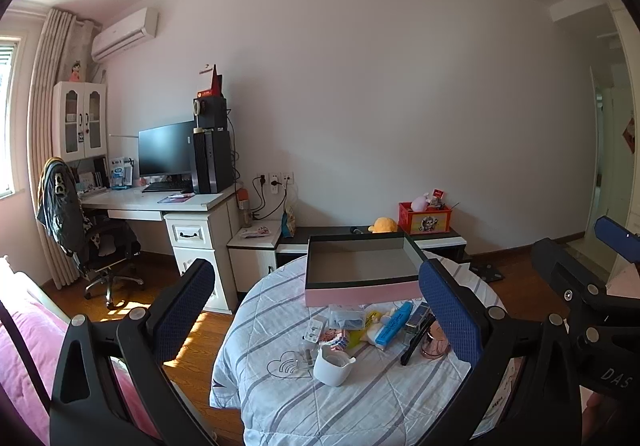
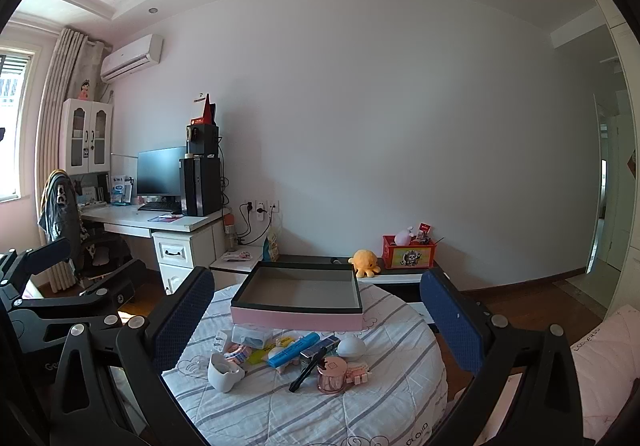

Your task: Organize rigid objects

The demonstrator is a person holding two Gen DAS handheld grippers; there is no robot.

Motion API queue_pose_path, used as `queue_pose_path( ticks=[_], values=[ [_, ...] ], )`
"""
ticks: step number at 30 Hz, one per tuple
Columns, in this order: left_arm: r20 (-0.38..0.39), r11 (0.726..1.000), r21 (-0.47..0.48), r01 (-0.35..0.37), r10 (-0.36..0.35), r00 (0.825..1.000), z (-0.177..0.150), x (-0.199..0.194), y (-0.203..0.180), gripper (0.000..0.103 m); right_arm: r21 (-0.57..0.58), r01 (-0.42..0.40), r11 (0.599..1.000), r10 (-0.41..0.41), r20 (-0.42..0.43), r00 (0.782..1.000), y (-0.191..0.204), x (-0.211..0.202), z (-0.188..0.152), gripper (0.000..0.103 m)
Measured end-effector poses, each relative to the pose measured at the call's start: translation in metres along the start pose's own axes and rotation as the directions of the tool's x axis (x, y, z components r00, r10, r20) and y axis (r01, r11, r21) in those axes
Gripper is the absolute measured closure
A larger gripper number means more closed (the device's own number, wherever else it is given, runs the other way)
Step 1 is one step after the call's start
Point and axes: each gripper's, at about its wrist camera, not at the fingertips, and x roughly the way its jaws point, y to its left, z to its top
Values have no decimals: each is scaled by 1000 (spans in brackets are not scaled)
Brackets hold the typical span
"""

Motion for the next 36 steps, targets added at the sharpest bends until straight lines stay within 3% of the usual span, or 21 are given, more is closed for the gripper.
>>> queue_pose_path(
  ticks=[6,12,17,25,30,33,34,36],
  values=[
    [-76,999,0,37,-36,996,-16,36,-7,0,5,0,1000,0,-66,998,-7,29,-15,0],
    [-176,998,-4,66,-66,982,-48,81,-6,0,20,8,1000,-5,-164,986,-24,69,-43,0],
    [-290,995,-46,91,-101,952,-91,125,5,0,44,14,999,-2,-274,962,-46,106,-82,0],
    [-440,986,-133,103,-152,885,-146,184,11,0,68,17,998,13,-426,905,-68,155,-137,0],
    [-486,994,-71,77,-102,868,-164,202,2,0,78,13,997,26,-475,879,-79,176,-161,0],
    [-491,998,-38,59,-70,869,-168,215,-3,1,88,10,996,36,-500,866,-82,187,-169,0],
    [-491,998,-33,62,-70,869,-168,217,-4,2,87,8,996,37,-502,864,-82,190,-172,0],
    [-499,996,-18,85,-82,863,-169,225,-8,15,88,9,996,37,-509,860,-83,195,-174,0]
  ],
)
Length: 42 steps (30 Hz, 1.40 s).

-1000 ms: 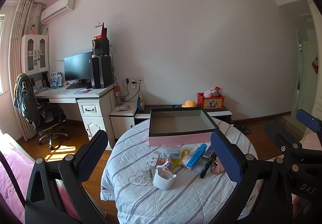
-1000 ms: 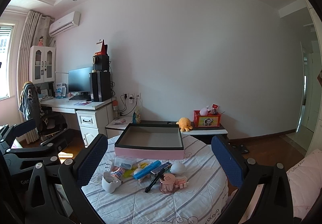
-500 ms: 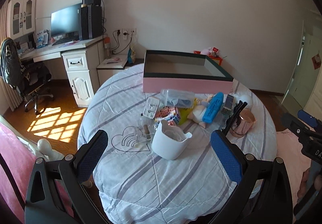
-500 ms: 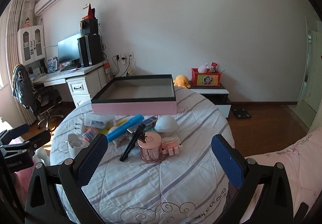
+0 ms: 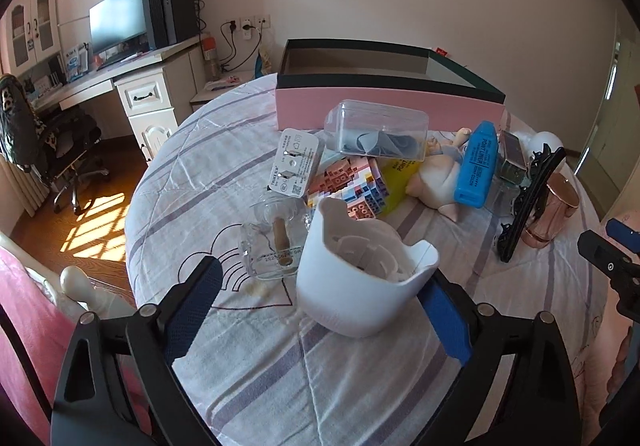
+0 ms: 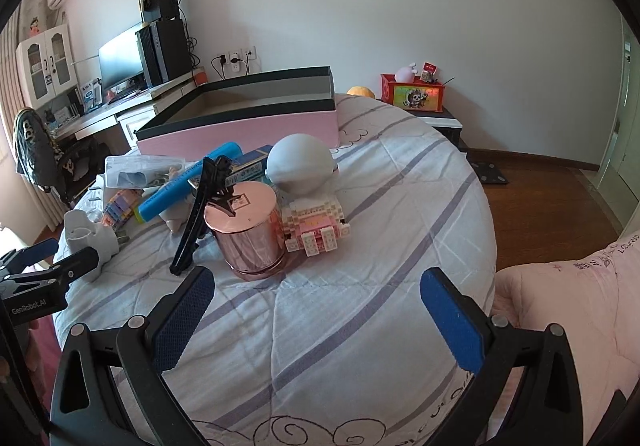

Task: Organize rigid objects
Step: 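Grasp white holder with left tool while right tool grasps small pink-white block figure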

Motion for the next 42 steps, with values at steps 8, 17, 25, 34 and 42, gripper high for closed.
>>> queue_pose_path(
  ticks=[8,17,25,34,42],
  values=[
    [19,999,50,-9,8,1000,5,6,-6,47,6,0,1000,0,-23,1000,-8,27,7,0],
    [28,998,49,30,-32,999,-2,-3,0,48,4,46,999,-46,-10,999,-23,28,11,0],
    [1,998,38,40,-40,999,-2,12,-2,49,-31,5,999,-7,-54,999,-31,57,22,0],
    [-3,997,63,39,-39,999,5,8,-7,49,-92,-103,990,96,-81,992,-23,78,34,56],
    [33,996,64,69,-71,997,15,-7,-7,49,-76,-120,990,116,-44,992,-23,57,34,57]
  ],
)
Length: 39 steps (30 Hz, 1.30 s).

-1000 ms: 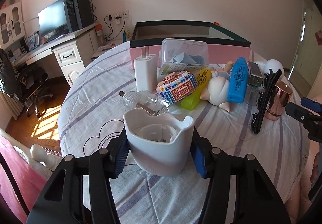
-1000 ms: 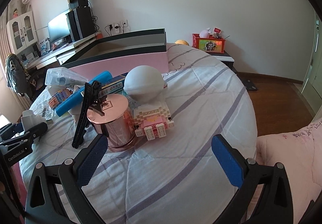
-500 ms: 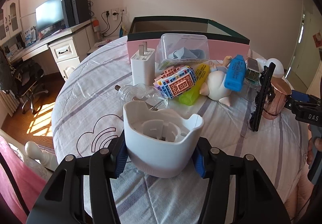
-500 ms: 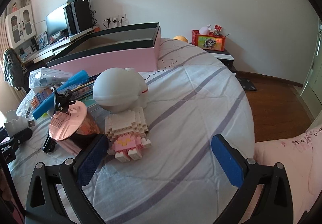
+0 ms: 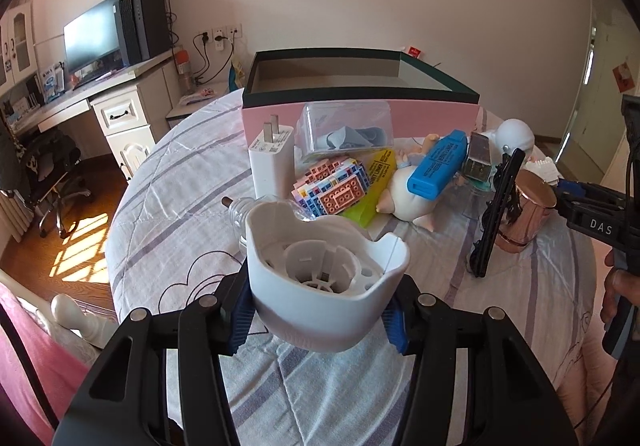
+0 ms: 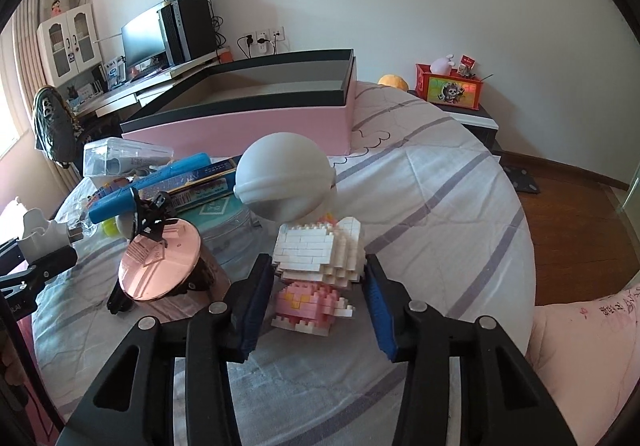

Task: Organize rigid objects
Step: 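Grasp white holder with left tool while right tool grasps small pink-white block figure, then lower white holder into pink box with left tool while right tool places block figure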

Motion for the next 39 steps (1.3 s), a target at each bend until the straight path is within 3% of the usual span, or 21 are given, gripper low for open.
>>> queue_pose_path(
  ticks=[7,11,14,19,23,31,34,35,37,39],
  values=[
    [58,998,15,57,-58,997,33,-12,-6,49,-35,-11,999,14,86,996,11,-29,26,57],
    [96,996,28,88,-90,991,69,-14,-6,49,-89,-28,996,38,114,993,25,-31,56,57],
    [119,996,59,71,-78,990,99,-4,-8,49,-132,-57,990,74,124,990,38,-21,83,57],
    [78,995,72,72,-78,994,152,40,-7,49,-146,-100,984,111,74,991,50,23,131,57],
    [-15,995,82,55,-54,998,182,91,-7,49,-124,-128,984,127,-11,992,54,70,158,56],
    [-188,997,71,28,-14,982,191,159,-8,49,-73,-124,990,109,-179,978,45,139,162,56],
    [-193,996,86,16,1,981,190,164,-10,46,-39,-130,991,120,-195,974,41,146,158,55],
    [-188,996,88,21,-4,982,189,162,-12,41,-35,-125,992,116,-196,974,40,145,158,55],
    [-162,996,84,14,0,987,189,155,-10,38,-36,-95,995,87,-170,981,41,139,158,48],
    [-132,998,66,14,-5,991,189,140,-7,26,-12,-93,996,90,-146,985,39,129,157,41]
  ],
)
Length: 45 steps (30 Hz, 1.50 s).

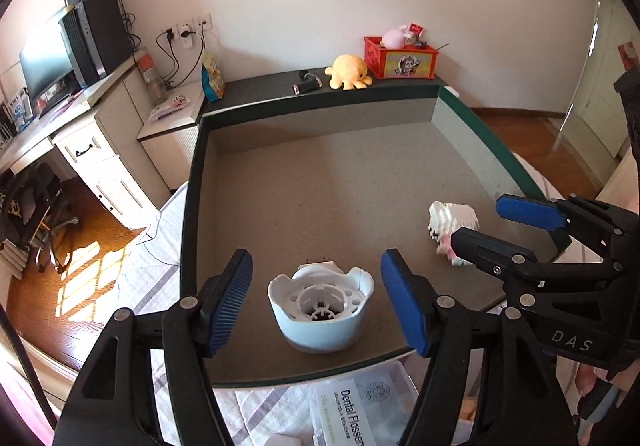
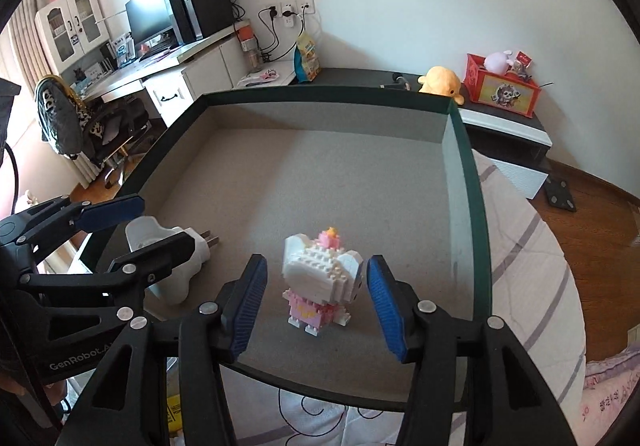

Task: Organize rigid objects
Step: 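Lower white holder into pink box with left tool while right tool places block figure, then open both tools and withdraw them from the box toward the table items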

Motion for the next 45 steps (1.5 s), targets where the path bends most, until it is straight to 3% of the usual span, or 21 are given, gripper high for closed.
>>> queue_pose_path(
  ticks=[4,7,12,14,16,18,23,33,45],
  values=[
    [132,999,-27,-28,32,991,-16,-52,9,13,7,26,1000,-26,85,996,7,-40,-10,22],
    [233,996,-49,-81,90,968,-36,-99,10,5,-16,47,999,-43,187,981,22,-84,-26,21],
    [370,988,-97,-123,151,917,-79,-173,3,0,-27,110,994,-95,335,937,52,-157,-63,16],
    [398,985,-118,-129,166,902,-96,-197,0,0,-26,129,991,-109,382,918,63,-181,-80,13],
    [421,980,-134,-147,191,887,-112,-218,-4,0,-22,151,988,-129,416,900,72,-202,-95,0],
    [440,975,-142,-168,215,872,-127,-237,-10,0,-22,175,984,-146,450,881,79,-222,-109,0],
    [473,979,-133,-153,198,858,-156,-271,-24,0,1,214,977,-187,494,849,93,-262,-138,0],
    [523,982,-128,-140,186,831,-185,-311,-37,0,22,227,974,-203,543,815,106,-308,-172,0],
    [513,974,-174,-147,217,830,-192,-311,-27,0,21,225,974,-201,534,821,108,-309,-181,0]
  ],
)
